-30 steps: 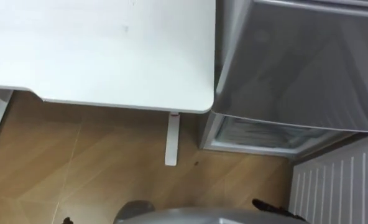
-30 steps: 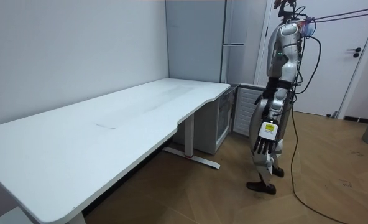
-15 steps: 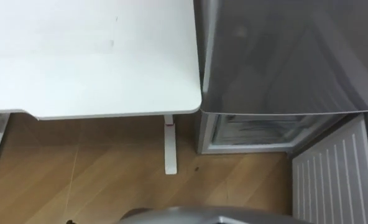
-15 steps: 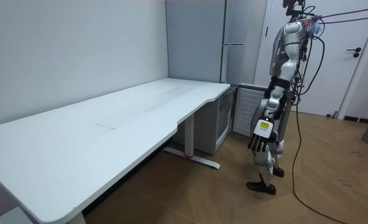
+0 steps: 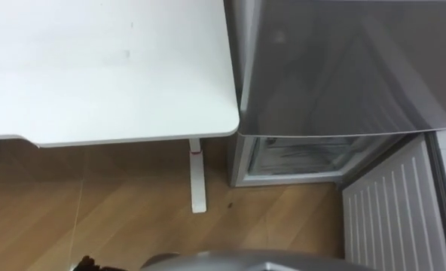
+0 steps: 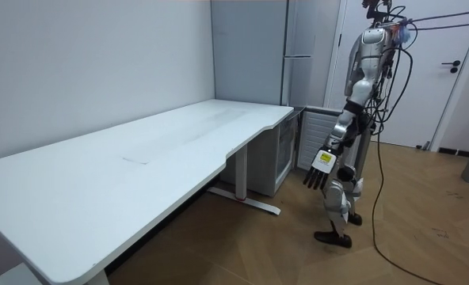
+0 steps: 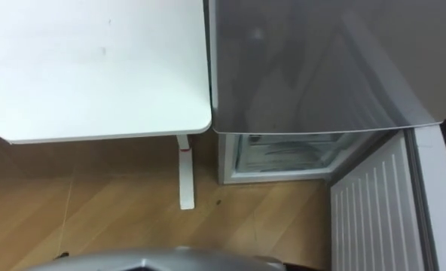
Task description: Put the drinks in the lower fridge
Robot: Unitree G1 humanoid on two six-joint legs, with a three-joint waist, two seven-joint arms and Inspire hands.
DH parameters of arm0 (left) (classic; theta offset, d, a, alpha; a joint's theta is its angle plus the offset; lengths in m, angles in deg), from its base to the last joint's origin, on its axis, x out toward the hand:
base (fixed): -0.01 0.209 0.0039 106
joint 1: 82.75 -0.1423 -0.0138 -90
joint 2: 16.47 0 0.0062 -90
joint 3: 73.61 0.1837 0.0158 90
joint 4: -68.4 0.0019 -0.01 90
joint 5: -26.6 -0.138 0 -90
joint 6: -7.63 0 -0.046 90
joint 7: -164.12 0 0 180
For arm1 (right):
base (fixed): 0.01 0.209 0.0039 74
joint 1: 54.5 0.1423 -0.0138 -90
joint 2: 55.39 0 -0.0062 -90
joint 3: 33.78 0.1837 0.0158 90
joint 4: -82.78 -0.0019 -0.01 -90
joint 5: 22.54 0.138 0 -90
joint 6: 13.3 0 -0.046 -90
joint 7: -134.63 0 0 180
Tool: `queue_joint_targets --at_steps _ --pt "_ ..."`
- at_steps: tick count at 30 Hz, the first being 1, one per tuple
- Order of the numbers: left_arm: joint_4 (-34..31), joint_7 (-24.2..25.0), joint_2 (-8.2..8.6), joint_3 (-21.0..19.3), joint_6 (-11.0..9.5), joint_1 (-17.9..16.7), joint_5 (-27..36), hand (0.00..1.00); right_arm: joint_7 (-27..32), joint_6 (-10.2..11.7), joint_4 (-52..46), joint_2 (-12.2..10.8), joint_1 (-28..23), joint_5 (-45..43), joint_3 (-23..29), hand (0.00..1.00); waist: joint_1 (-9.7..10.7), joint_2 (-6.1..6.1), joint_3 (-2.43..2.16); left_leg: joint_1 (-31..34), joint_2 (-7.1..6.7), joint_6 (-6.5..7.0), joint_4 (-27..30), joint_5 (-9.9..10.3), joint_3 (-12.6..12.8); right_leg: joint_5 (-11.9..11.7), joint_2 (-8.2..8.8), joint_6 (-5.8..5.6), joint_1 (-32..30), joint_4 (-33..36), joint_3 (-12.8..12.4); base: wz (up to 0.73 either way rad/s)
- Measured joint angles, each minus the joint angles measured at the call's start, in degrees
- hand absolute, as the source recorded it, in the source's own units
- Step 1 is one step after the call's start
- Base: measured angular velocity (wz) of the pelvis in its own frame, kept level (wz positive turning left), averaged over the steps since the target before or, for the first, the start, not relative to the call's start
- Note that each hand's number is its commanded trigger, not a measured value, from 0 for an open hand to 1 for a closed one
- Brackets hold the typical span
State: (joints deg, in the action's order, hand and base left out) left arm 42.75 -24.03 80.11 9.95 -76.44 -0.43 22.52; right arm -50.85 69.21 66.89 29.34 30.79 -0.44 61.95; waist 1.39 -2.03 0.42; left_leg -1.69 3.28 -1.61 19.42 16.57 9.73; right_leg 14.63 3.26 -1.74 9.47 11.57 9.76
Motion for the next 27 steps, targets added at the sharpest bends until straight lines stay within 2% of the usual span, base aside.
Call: queue_joint_targets --at_steps 3,7,12,15,18,20,21,25,27 --pt "-0.1 0.1 0.01 -0.1 -1.8 0.3 -0.1 0.0 0.4 1.1 -3.3 0.0 0.3 -3.3 0.2 0.0 -0.1 -0.03 0.01 0.0 0.0 0.01 -0.2 0.0 0.1 0.0 -0.04 0.01 -0.3 0.1 -0.4 -0.04" --pt "0.1 1.0 -0.3 -0.4 -2.3 0.0 -0.1 0.0 1.5 1.2 -9.9 0.8 0.6 -7.0 2.7 0.0 0.3 -0.53 0.11 0.1 -0.01 0.02 -0.4 0.0 0.1 0.0 -0.04 0.02 -0.6 0.1 -0.5 -0.03" --pt "-0.2 1.4 -0.97 -5.0 -3.9 -3.6 -0.7 0.0 5.2 2.3 -30.2 3.4 -1.3 -8.2 9.5 0.0 1.5 -0.75 -0.02 -0.5 -0.13 0.07 -0.8 -0.2 0.4 -0.1 -0.04 0.04 -0.8 0.0 -1.2 -0.06" --pt "-0.3 1.2 -1.8 -8.0 -3.8 -6.4 -0.9 0.0 10.7 4.7 -43.8 4.4 -3.7 -12.2 15.3 0.0 1.9 -1.17 -0.41 -0.9 -0.18 -0.02 -1.7 -0.3 0.8 -0.1 -0.05 0.04 -1.1 0.0 -1.9 -0.09" --pt "-0.3 0.9 -2.5 -8.2 -3.8 -7.8 -1.2 0.0 15.2 6.2 -48.6 4.4 -5.2 -14.5 16.5 0.0 2.5 -2.28 -0.62 -1.1 -0.19 -0.09 -2.3 -0.5 1.0 -0.1 -0.05 0.05 -1.2 0.0 -1.9 -0.04" --pt "-0.3 0.9 -2.5 -8.2 -3.8 -8.6 -1.2 0.0 18.0 6.2 -49.7 4.4 -5.7 -15.9 16.5 0.0 2.9 -2.57 -0.51 -1.2 -0.19 -0.1 -2.4 -0.5 1.1 -0.1 -0.05 0.05 -1.2 0.0 -2.0 0.0" --pt "-0.6 0.9 -2.46 -8.2 -3.8 -8.6 -1.2 0.0 19.8 6.2 -50.7 4.4 -6.1 -16.1 16.5 0.0 3.2 -2.88 -0.72 -1.2 -0.22 -0.08 -2.6 -0.5 1.1 -0.1 -0.01 0.04 -1.2 0.0 -1.9 0.0" --pt "-3.5 0.8 -2.35 -8.2 -3.8 -8.5 -1.2 0.0 24.4 7.0 -53.3 4.4 -7.2 -16.2 17.6 0.0 3.5 -2.98 -0.79 -1.5 -0.57 0.1 -3.3 -1.0 1.1 -0.1 0.29 0.02 -1.3 0.0 -1.9 0.0" --pt "-5.3 0.8 -2.21 -8.1 -3.8 -8.4 -1.2 0.0 27.8 7.2 -54.3 4.4 -7.2 -16.2 19.7 0.0 3.6 -2.6 -0.79 -1.7 -1.03 0.28 -4.6 -1.8 1.2 -0.3 0.61 -0.25 -1.6 -0.1 -1.9 0.0"
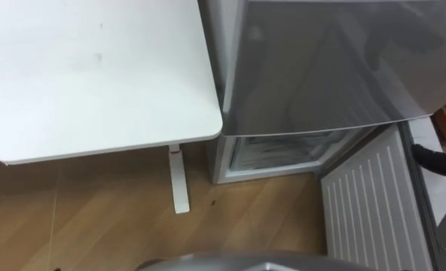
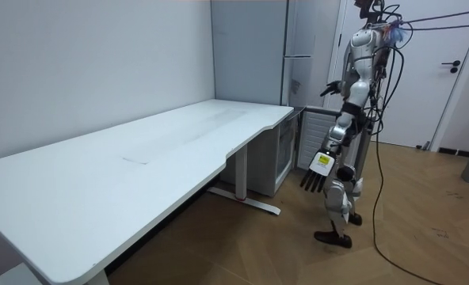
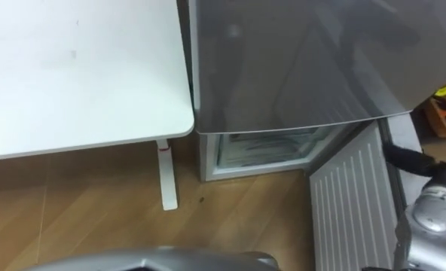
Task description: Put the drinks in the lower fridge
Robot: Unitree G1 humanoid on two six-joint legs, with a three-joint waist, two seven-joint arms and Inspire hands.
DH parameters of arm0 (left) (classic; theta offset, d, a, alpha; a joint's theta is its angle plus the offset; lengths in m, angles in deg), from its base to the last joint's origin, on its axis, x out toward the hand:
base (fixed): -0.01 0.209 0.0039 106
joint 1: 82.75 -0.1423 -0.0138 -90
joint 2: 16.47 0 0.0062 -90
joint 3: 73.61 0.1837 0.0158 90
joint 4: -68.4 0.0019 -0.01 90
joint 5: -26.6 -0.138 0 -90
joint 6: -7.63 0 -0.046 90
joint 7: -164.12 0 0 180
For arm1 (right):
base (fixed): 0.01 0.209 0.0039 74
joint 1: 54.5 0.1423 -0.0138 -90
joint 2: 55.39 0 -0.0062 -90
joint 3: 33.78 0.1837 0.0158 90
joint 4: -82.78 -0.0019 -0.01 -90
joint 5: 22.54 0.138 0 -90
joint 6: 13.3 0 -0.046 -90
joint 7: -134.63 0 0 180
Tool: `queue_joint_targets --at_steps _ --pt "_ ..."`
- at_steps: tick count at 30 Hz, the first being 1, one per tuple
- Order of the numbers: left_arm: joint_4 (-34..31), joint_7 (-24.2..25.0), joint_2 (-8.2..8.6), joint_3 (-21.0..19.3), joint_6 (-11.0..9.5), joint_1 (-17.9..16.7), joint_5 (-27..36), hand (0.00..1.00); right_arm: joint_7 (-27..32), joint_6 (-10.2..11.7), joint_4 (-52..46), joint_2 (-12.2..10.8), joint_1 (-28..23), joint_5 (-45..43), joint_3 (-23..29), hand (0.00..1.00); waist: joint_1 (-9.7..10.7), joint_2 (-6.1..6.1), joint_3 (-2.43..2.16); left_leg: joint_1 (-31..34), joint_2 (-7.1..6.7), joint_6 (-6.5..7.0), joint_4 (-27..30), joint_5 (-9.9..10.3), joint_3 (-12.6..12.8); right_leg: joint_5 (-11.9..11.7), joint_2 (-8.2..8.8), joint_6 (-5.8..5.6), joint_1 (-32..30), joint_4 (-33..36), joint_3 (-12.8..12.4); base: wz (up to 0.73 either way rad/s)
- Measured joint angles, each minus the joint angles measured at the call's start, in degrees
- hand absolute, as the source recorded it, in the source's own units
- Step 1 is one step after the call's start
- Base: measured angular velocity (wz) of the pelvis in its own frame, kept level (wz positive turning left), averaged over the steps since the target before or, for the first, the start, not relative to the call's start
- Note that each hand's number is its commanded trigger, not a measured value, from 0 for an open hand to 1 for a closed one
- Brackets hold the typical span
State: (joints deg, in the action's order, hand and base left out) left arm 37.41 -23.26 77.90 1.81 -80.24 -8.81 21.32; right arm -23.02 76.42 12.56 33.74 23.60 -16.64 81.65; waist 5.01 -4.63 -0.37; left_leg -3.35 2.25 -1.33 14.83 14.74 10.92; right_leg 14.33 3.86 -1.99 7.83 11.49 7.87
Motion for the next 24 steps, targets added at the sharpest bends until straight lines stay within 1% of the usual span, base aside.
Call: queue_joint_targets --at_steps 1,3,5,7,10,11,12,13,15,16,17,18,19,21,22,23,24 --pt "-0.1 -0.2 -0.01 0.0 0.0 0.0 0.0 0.0 0.9 0.2 0.0 0.0 0.0 0.0 0.5 0.0 0.0 0.16 -0.01 -0.1 -0.04 0.01 -0.2 -0.1 0.0 -0.1 0.02 -0.01 0.0 0.0 0.0 0.0" --pt "-0.1 -1.1 0.02 0.0 0.4 -0.2 0.0 0.0 4.7 0.2 0.1 0.0 -0.6 0.1 1.8 0.0 0.2 0.67 0.01 -0.4 -0.09 0.01 -0.6 -0.3 0.1 -0.1 0.04 -0.02 0.2 0.0 0.0 0.0" --pt "-0.1 -1.1 0.02 0.0 0.5 -0.6 0.0 0.0 6.3 0.4 1.8 0.0 -0.6 0.9 2.9 0.0 0.4 0.84 0.11 -0.4 -0.07 -0.01 -0.6 -0.4 0.1 -0.1 0.03 -0.02 0.2 0.0 0.0 0.0" --pt "-0.1 -1.1 0.12 0.0 0.5 -1.2 0.0 0.0 7.0 0.4 4.4 0.1 -0.6 2.4 3.5 0.0 0.5 0.75 0.08 -0.4 -0.02 -0.03 -0.7 -0.5 0.1 -0.1 0.02 -0.01 0.1 0.0 0.0 0.0" --pt "-0.6 -1.1 0.74 -1.1 0.5 -2.1 0.0 0.0 6.8 0.2 10.9 0.9 -0.2 6.4 3.8 0.0 0.8 0.98 0.14 -0.5 -0.03 0.0 -0.7 -0.6 0.2 -0.1 0.06 -0.01 0.1 0.1 0.1 0.0" --pt "-0.7 -1.1 0.68 -1.6 0.5 -2.4 0.0 0.0 6.5 0.0 13.6 1.0 0.1 9.2 4.3 0.0 0.9 0.84 0.09 -0.5 -0.12 -0.02 -1.1 -0.9 0.2 -0.1 0.09 0.0 0.0 0.1 0.1 0.0" --pt "-0.7 -1.1 0.75 -2.3 0.6 -2.3 0.0 0.0 6.2 -0.8 16.0 1.1 0.6 11.6 5.3 0.0 1.0 0.62 0.08 -0.5 -0.19 -0.02 -1.3 -1.2 0.1 -0.1 0.13 0.02 -0.1 0.1 0.1 0.0" --pt "-0.7 -1.0 0.76 -2.3 0.7 -2.3 0.0 0.0 6.2 -1.2 16.7 1.1 0.6 12.6 5.6 0.0 0.9 0.54 0.08 -0.5 -0.19 -0.03 -1.4 -1.2 0.1 -0.1 0.13 0.02 -0.1 0.1 0.1 0.0" --pt "-0.7 -0.8 0.89 -2.6 1.6 -2.5 0.1 0.0 6.0 -1.9 18.4 1.3 0.6 15.9 5.8 0.0 1.0 0.17 0.11 -0.5 -0.22 -0.02 -1.3 -1.3 0.2 -0.1 0.13 0.04 -0.1 -0.1 0.1 0.0" --pt "-0.7 -0.8 0.93 -2.9 1.7 -2.5 0.1 0.0 5.8 -1.9 18.8 1.3 0.6 16.8 6.0 0.0 1.1 0.01 0.1 -0.4 -0.23 -0.02 -1.3 -1.3 0.1 -0.1 0.13 0.05 0.0 -0.5 0.1 0.03" --pt "-0.8 -0.8 0.88 -3.7 1.7 -2.5 0.1 0.0 5.1 -1.8 20.6 1.4 0.5 18.6 6.5 0.0 1.3 -0.55 0.07 -0.3 -0.29 0.0 -1.3 -1.3 0.0 -0.2 0.11 0.12 0.4 -1.3 0.3 0.1" --pt "-0.8 -0.8 0.87 -4.5 1.7 -2.5 0.5 0.0 4.4 -1.8 23.5 1.7 0.5 21.0 7.3 0.0 1.2 -1.05 0.14 -0.3 -0.37 0.02 -1.2 -1.3 -0.3 -0.2 0.11 0.1 0.8 -1.6 0.4 0.11" --pt "-0.8 -0.8 0.87 -4.9 1.7 -2.6 0.8 0.0 4.2 -1.9 24.9 2.0 0.5 22.2 7.5 0.0 1.1 -1.28 0.24 -0.3 -0.42 0.02 -1.3 -1.3 -0.3 -0.2 0.12 0.1 0.9 -1.7 0.4 0.09" --pt "-1.0 -1.0 0.86 -5.8 1.9 -3.4 1.2 0.0 4.1 -2.5 27.6 2.2 0.3 26.8 8.2 0.0 1.1 -2.15 0.32 -0.2 -0.49 0.03 -1.3 -1.3 -0.4 -0.2 0.11 0.06 0.9 -1.7 0.3 0.0" --pt "-1.2 -1.0 0.88 -5.8 2.1 -3.6 1.2 0.0 4.0 -2.5 28.2 2.3 0.4 27.8 8.4 0.0 1.1 -2.3 0.35 0.0 -0.49 0.03 -1.3 -1.3 -0.4 -0.2 0.1 0.04 0.9 -1.7 0.3 0.0" --pt "-1.7 -1.0 0.87 -5.9 2.6 -3.6 1.2 0.0 3.4 -2.4 30.0 2.9 0.4 29.4 8.6 0.0 1.2 -2.44 0.25 0.3 -0.49 0.04 -1.3 -1.3 -0.4 -0.3 0.09 0.03 0.6 -1.6 0.3 0.0" --pt "-1.7 -1.0 0.81 -6.0 2.8 -3.6 0.9 0.0 2.4 -2.4 32.0 3.6 0.7 30.8 9.0 0.0 1.2 -2.38 0.05 0.5 -0.49 0.04 -1.3 -1.3 -0.4 -0.3 0.1 0.06 0.4 -1.6 0.4 0.0"
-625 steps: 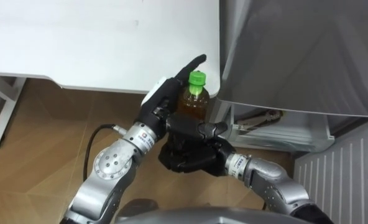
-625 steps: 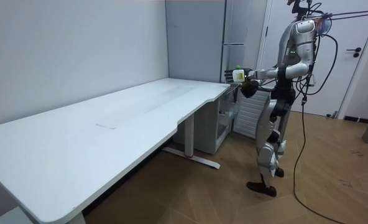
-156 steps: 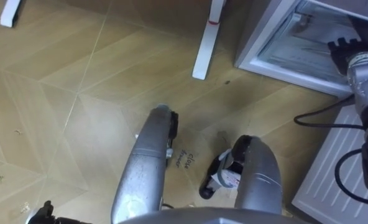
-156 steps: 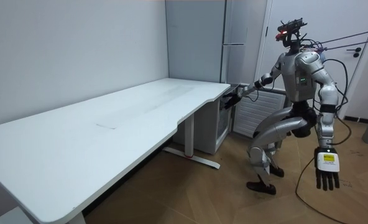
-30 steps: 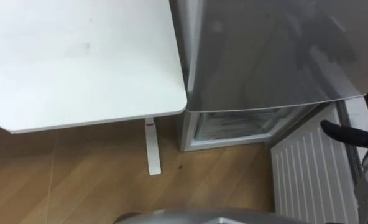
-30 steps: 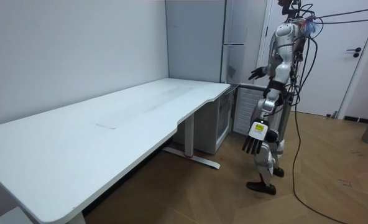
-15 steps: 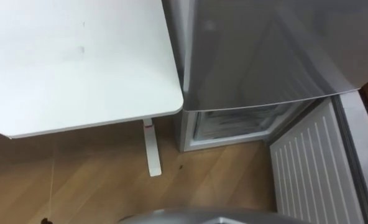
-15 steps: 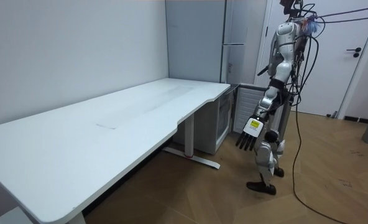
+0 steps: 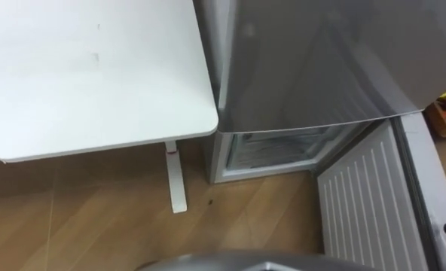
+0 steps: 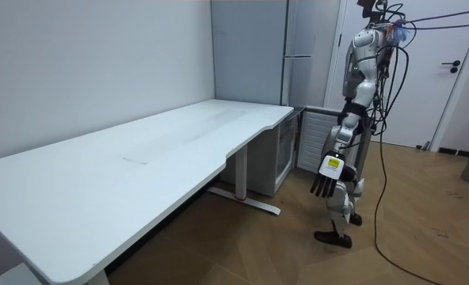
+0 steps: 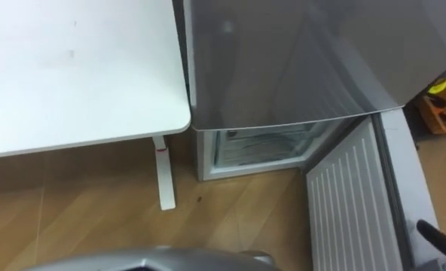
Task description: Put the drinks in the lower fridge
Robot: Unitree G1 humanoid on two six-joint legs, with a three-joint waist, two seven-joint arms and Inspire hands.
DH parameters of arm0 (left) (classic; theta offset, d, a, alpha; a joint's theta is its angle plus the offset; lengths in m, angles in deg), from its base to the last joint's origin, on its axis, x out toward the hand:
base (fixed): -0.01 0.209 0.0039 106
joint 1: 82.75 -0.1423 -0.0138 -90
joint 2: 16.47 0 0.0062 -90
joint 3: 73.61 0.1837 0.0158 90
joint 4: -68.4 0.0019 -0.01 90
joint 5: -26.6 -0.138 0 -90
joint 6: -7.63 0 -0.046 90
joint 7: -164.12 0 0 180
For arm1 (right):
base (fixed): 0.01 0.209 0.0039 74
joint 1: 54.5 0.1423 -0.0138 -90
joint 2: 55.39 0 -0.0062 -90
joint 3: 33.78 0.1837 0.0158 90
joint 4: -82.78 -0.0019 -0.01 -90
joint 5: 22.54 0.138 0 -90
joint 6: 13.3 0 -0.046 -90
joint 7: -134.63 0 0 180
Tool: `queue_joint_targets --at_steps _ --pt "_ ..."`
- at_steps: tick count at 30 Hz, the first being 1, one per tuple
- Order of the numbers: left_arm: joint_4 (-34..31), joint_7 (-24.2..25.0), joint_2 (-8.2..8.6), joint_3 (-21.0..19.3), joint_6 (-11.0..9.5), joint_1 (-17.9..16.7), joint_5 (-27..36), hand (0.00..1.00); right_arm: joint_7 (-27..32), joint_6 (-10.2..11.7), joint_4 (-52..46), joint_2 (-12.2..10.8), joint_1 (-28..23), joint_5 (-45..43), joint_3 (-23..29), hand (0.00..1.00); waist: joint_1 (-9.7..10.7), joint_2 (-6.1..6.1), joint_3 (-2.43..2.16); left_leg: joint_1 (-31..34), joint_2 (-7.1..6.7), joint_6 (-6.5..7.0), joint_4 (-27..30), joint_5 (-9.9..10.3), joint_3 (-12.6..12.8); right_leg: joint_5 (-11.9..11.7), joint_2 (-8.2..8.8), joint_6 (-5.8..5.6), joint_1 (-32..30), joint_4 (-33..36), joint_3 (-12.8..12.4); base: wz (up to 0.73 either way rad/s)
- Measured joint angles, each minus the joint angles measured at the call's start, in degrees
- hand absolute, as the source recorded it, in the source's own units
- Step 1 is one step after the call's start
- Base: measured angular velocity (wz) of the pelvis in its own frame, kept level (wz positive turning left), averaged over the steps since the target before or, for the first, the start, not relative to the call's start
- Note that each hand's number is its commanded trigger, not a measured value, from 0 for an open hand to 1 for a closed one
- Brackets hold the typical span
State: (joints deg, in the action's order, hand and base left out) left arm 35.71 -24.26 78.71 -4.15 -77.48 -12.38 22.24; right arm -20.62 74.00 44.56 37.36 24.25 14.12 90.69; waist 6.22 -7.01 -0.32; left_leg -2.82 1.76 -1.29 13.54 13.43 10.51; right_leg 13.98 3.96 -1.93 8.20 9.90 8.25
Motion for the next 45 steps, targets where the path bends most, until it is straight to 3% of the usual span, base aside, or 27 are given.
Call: queue_joint_targets --at_steps 5,13,17,22,26,29,30,33,37,40,43,45 --pt "0.1 0.2 0.03 -0.1 0.7 0.0 -0.3 0.0 -3.9 0.3 4.2 0.1 0.0 2.3 3.2 0.0 -0.1 -0.17 -0.02 -0.2 0.12 -0.03 0.1 0.0 -0.3 -0.3 -0.12 0.13 0.1 0.0 0.4 0.03" --pt "2.3 0.5 -0.03 -0.1 1.0 0.2 -0.2 0.0 -8.3 1.7 9.4 0.3 0.6 5.2 3.1 0.0 -0.3 1.75 0.06 -0.7 0.53 0.01 -0.2 0.2 -0.3 -1.0 -0.45 0.23 0.6 -0.1 -0.3 -0.04" --pt "2.4 1.7 0.24 0.0 1.1 0.2 -0.2 0.0 -12.3 1.2 11.2 0.4 0.3 14.8 2.7 0.0 -0.7 2.67 0.0 -0.8 0.67 -0.01 0.0 0.2 -0.2 -1.2 -0.52 0.4 0.8 0.0 -0.3 0.0" --pt "5.0 1.7 0.83 0.4 2.3 2.6 -0.2 0.0 -16.8 1.3 12.5 -2.6 -0.9 26.3 -1.1 0.0 -1.8 3.76 -0.01 -0.7 0.77 -0.06 0.3 0.1 -0.3 -1.3 -0.61 0.5 0.9 0.0 -0.2 0.0" --pt "5.9 1.7 2.69 3.9 2.7 3.4 0.3 0.0 -22.0 1.3 12.4 -7.6 -1.4 35.9 -9.3 0.0 -3.0 4.51 0.14 -0.6 0.79 -0.07 0.3 0.1 0.0 -1.3 -0.62 0.49 0.6 -0.1 -0.3 -0.02" --pt "5.9 1.7 3.11 8.0 3.5 4.3 0.3 0.0 -24.9 1.5 9.7 -10.6 -1.4 39.6 -17.3 0.0 -4.8 5.42 -0.26 0.3 0.88 -0.02 0.7 0.0 0.4 -1.3 -0.7 0.49 -0.3 -0.1 -1.0 -0.07" --pt "5.9 1.7 3.98 9.5 3.5 4.6 0.4 0.0 -26.5 2.7 8.7 -11.0 -1.7 42.5 -18.2 0.0 -5.3 5.6 -0.16 0.5 0.67 0.26 1.0 0.1 0.5 -1.5 -0.46 0.12 -0.5 0.0 -1.1 -0.11" --pt "6.3 1.3 3.7 11.9 4.0 4.5 1.4 0.0 -29.3 4.0 3.6 -11.6 -3.5 45.1 -24.7 0.0 -5.4 5.67 -0.06 0.5 0.82 0.55 1.0 0.3 1.6 -2.1 -0.53 -0.15 -1.1 -0.1 -2.6 -0.25" --pt "6.3 0.1 3.39 15.4 5.0 5.2 1.5 0.0 -30.2 4.8 -2.0 -11.6 -4.1 45.8 -31.9 0.0 -6.1 4.99 0.05 0.9 1.3 0.74 1.6 0.4 1.9 -3.3 -0.87 -0.21 -1.2 0.0 -2.1 -0.11" --pt "6.3 0.1 3.64 17.4 5.3 6.2 1.3 0.0 -30.2 5.6 -5.7 -11.5 -3.9 45.6 -39.5 0.0 -8.6 5.17 0.04 1.4 1.54 0.68 2.1 0.6 1.6 -3.5 -1.09 -0.15 -1.3 -0.1 -1.6 0.03" --pt "6.2 0.2 3.95 19.8 6.1 6.3 1.4 0.0 -33.1 4.1 -8.9 -11.4 -2.1 45.9 -46.3 0.0 -10.2 5.91 0.15 1.9 1.44 0.44 2.3 0.5 0.6 -3.5 -1.09 -0.09 -1.3 -0.1 -0.6 0.17" --pt "6.2 0.2 4.3 22.2 7.1 6.2 1.6 0.0 -35.7 1.1 -10.6 -11.8 0.5 46.1 -51.8 0.0 -10.7 6.65 0.23 2.2 1.34 0.53 2.3 0.1 -0.2 -3.5 -1.12 -0.09 -1.3 -0.1 0.4 0.22"
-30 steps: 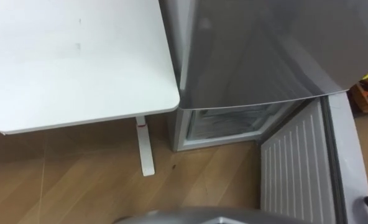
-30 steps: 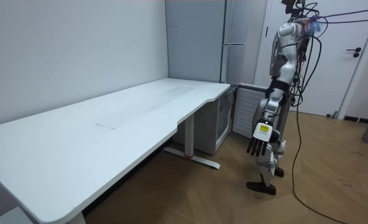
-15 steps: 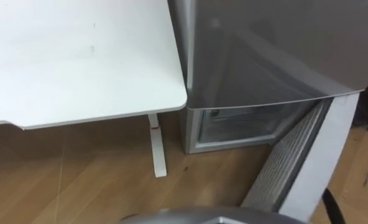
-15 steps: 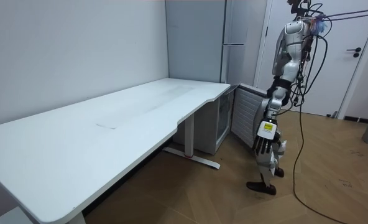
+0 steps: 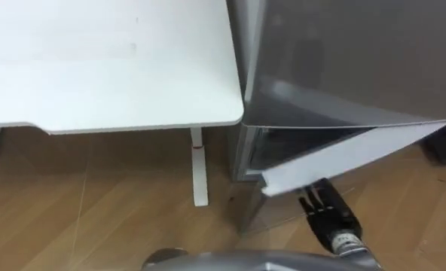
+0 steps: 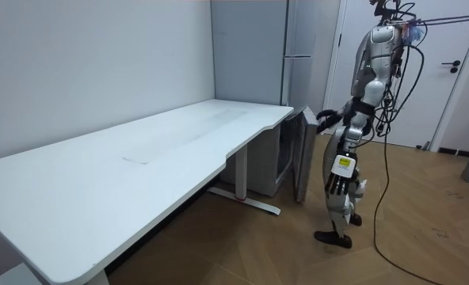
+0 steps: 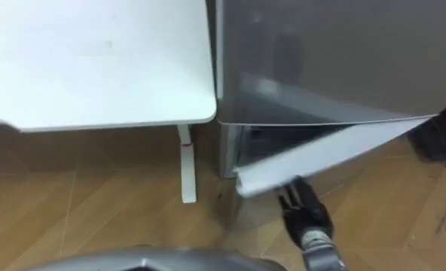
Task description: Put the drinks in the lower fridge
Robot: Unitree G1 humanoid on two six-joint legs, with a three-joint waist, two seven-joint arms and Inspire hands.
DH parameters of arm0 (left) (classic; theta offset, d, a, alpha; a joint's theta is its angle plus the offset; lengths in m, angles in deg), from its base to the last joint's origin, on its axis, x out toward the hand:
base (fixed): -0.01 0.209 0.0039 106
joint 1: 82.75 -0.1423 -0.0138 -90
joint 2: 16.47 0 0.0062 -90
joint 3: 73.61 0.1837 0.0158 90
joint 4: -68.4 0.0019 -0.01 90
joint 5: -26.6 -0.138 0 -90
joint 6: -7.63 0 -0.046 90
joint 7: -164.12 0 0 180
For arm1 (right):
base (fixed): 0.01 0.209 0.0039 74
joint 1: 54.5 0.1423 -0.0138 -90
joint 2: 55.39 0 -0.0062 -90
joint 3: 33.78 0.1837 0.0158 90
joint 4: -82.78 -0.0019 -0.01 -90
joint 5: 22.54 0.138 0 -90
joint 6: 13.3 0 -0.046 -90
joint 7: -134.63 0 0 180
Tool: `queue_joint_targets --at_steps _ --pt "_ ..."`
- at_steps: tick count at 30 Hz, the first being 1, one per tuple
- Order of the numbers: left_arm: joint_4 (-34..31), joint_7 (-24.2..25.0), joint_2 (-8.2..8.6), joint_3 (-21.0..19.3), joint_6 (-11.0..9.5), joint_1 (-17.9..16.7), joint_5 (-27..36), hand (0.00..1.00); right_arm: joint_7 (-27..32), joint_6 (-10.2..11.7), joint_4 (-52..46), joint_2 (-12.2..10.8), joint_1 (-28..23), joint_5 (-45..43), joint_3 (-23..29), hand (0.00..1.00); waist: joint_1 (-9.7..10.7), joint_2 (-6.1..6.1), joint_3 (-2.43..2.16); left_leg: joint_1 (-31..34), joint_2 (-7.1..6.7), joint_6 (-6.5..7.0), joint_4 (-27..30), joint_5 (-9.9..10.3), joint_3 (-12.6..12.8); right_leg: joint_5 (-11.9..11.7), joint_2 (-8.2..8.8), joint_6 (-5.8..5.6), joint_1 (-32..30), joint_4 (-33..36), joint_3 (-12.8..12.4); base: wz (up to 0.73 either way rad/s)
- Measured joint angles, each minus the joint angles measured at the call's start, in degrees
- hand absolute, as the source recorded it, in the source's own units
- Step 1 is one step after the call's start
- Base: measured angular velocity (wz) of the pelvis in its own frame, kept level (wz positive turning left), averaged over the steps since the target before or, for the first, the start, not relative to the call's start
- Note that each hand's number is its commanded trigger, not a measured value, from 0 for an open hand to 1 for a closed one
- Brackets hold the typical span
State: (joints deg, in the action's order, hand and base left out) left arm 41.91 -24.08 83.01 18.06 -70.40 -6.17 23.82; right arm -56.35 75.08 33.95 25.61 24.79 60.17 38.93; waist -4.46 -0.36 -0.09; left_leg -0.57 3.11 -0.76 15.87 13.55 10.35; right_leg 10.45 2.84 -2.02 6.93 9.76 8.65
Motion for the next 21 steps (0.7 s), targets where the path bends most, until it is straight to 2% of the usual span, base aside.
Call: queue_joint_targets --at_steps 1,3,5,9,16,19,21 --pt "0.0 0.0 0.17 0.6 0.3 0.0 0.0 0.0 -0.7 -0.9 -0.2 -0.1 0.6 0.0 -1.4 0.0 -0.3 0.1 0.1 0.0 -0.02 0.06 0.0 -0.1 -0.2 0.0 -0.01 0.0 0.0 0.0 0.1 0.19" --pt "-0.1 0.0 1.09 1.4 0.8 -0.2 -0.2 0.0 -2.5 -4.3 -1.5 0.0 2.1 0.0 -4.2 0.0 -0.8 0.77 0.24 0.2 -0.4 0.18 0.0 -0.1 -1.5 0.0 0.14 -0.02 0.2 -0.1 0.9 0.27" --pt "-0.2 0.3 1.58 1.5 0.8 -0.5 -0.2 0.0 -3.8 -5.5 -2.0 0.1 2.7 0.0 -4.4 0.0 -0.9 1.28 0.31 0.2 -0.55 0.24 0.0 -0.2 -1.7 0.0 0.23 -0.03 0.3 -0.2 1.0 0.12" --pt "-0.9 0.6 1.58 1.5 0.9 -1.1 -0.2 0.0 -5.5 -5.9 -2.0 1.1 2.7 0.1 -4.4 0.0 -0.9 1.83 0.02 0.3 -0.55 0.26 0.0 -0.3 -1.7 0.0 0.23 -0.03 0.6 -0.2 1.4 0.0" --pt "-2.0 0.3 1.56 1.5 0.6 -0.6 -0.2 0.0 -6.5 -6.0 -1.9 1.8 2.7 -0.5 -4.3 0.0 -0.5 1.11 0.31 0.0 -0.55 0.26 -0.1 -0.3 -1.9 0.0 0.22 -0.03 1.0 -0.3 1.7 0.0" --pt "-2.3 0.3 1.42 1.4 0.8 -0.9 -0.2 0.0 -6.6 -6.4 -0.8 2.0 2.6 -5.0 -3.8 0.0 -0.3 0.65 0.38 -0.1 -0.57 0.26 -0.1 -0.3 -1.9 0.0 0.25 -0.03 1.2 -0.4 2.1 0.02" --pt "-4.0 0.1 1.26 0.9 1.2 -2.4 -0.3 0.0 -6.6 -7.3 -0.4 2.4 2.3 -10.0 -3.4 0.0 0.0 0.31 0.21 0.1 -0.63 0.22 -0.1 -0.3 -2.3 0.0 0.28 -0.03 1.3 -0.5 2.7 0.08"
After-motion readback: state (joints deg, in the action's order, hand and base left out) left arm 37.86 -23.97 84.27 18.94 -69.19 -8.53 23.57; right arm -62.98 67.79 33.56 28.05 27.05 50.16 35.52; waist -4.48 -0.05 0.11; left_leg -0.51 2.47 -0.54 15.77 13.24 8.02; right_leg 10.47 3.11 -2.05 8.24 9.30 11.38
